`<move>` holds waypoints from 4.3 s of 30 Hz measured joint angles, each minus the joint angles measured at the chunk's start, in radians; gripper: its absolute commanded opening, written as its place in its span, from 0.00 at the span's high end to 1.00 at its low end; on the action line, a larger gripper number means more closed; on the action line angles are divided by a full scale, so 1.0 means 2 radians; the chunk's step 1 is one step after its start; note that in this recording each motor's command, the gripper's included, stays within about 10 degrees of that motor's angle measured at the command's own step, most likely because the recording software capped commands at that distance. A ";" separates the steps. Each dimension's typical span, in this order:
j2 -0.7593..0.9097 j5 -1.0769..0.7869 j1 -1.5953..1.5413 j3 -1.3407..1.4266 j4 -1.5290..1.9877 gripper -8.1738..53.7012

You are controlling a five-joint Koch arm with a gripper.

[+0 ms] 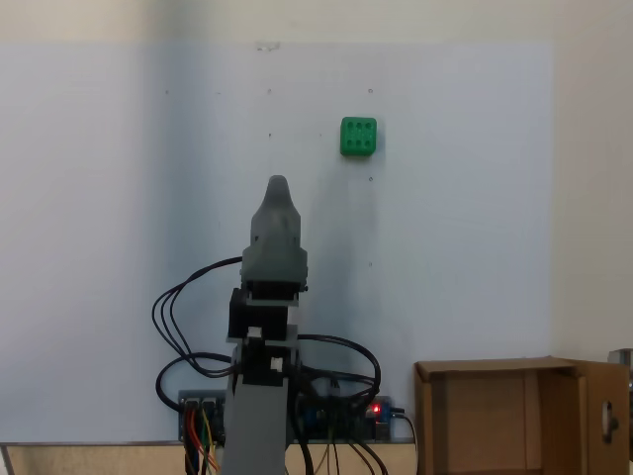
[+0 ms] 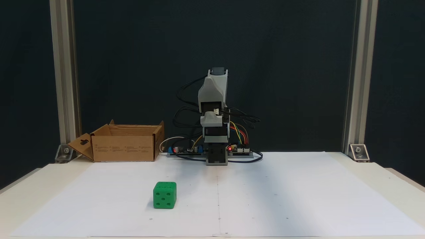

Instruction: Grasp a green dice and put it in the bin.

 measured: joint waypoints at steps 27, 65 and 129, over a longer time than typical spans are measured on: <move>0.000 -0.002 0.020 -0.165 0.336 0.17; -0.166 -0.122 0.158 -0.706 1.384 0.14; -0.521 -0.176 0.146 -0.945 1.329 0.17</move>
